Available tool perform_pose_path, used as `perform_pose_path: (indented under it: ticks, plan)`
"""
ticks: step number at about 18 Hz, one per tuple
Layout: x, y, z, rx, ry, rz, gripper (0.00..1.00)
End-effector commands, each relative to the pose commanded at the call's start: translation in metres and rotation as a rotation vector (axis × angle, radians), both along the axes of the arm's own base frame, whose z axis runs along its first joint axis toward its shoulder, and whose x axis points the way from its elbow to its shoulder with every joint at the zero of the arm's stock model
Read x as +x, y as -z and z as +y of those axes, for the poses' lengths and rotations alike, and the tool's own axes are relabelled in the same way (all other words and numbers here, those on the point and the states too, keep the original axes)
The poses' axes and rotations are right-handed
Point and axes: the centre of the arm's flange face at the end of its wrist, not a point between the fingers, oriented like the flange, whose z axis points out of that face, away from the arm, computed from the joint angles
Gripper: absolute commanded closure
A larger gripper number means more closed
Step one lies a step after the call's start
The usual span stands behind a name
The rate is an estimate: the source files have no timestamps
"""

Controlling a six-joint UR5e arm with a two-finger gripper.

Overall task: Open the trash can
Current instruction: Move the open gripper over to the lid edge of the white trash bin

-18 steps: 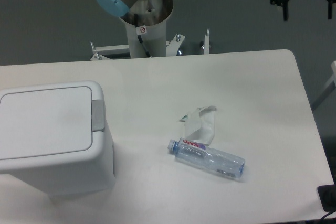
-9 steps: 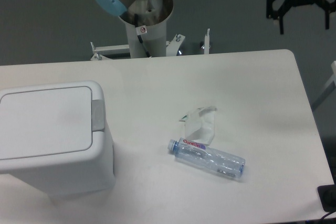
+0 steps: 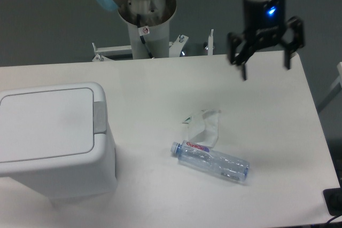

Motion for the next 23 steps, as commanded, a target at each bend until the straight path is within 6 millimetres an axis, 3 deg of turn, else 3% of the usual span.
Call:
perform_pose_path:
  ticks: [2,10,14,23]
  plan:
    - [0.021,0.003,0.028,0.072,-0.016,-0.097,0.00]
    - [0.079,0.014,0.060,0.129,0.014,-0.244,0.00]
    - [0.106,0.030,0.061,0.103,0.022,-0.267,0.00]
    - [0.122,0.037,0.066,0.095,0.055,-0.269,0.00]
